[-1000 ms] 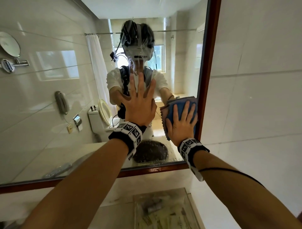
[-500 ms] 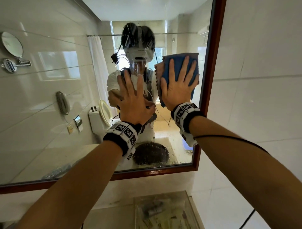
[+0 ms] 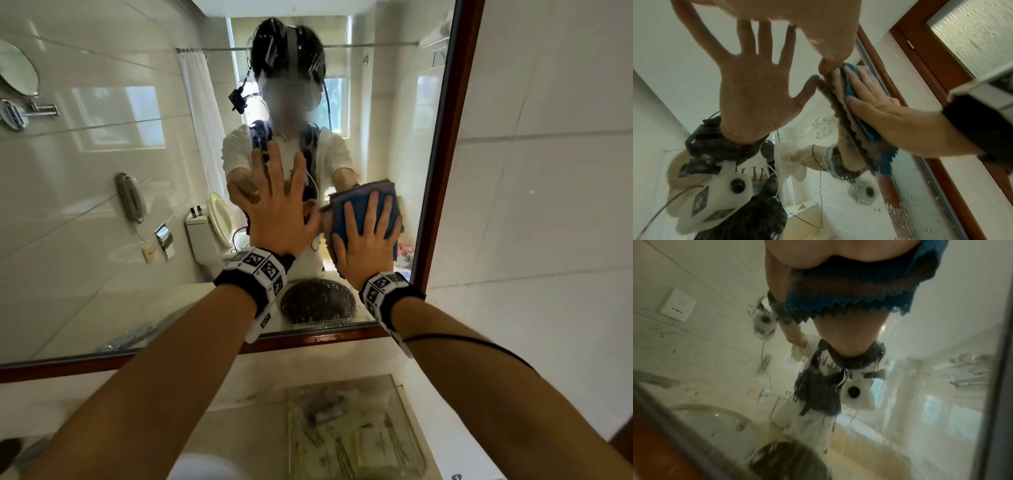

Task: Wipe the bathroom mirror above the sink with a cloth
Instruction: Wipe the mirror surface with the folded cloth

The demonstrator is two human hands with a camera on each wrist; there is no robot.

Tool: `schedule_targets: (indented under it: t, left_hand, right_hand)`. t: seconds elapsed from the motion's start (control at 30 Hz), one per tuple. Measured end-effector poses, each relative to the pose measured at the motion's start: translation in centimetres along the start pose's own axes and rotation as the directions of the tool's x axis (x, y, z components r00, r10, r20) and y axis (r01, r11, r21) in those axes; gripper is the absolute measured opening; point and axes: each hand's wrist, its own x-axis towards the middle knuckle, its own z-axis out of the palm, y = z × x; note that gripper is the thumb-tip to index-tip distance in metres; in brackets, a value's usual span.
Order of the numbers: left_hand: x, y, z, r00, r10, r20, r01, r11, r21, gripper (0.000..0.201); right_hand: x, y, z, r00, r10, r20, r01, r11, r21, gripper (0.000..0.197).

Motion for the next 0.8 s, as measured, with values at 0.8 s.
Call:
schedule_targets:
  t: [0.8]
  left_hand:
    - [-4.0,1.5,2.7,0.997,-0.046,-0.062,0.046,0.999,-0.005,0.057]
  right_hand:
    - [-7.4,1.2,4.4,0.992,0.121,0.029,-0.121,0.992,0.026,0.068]
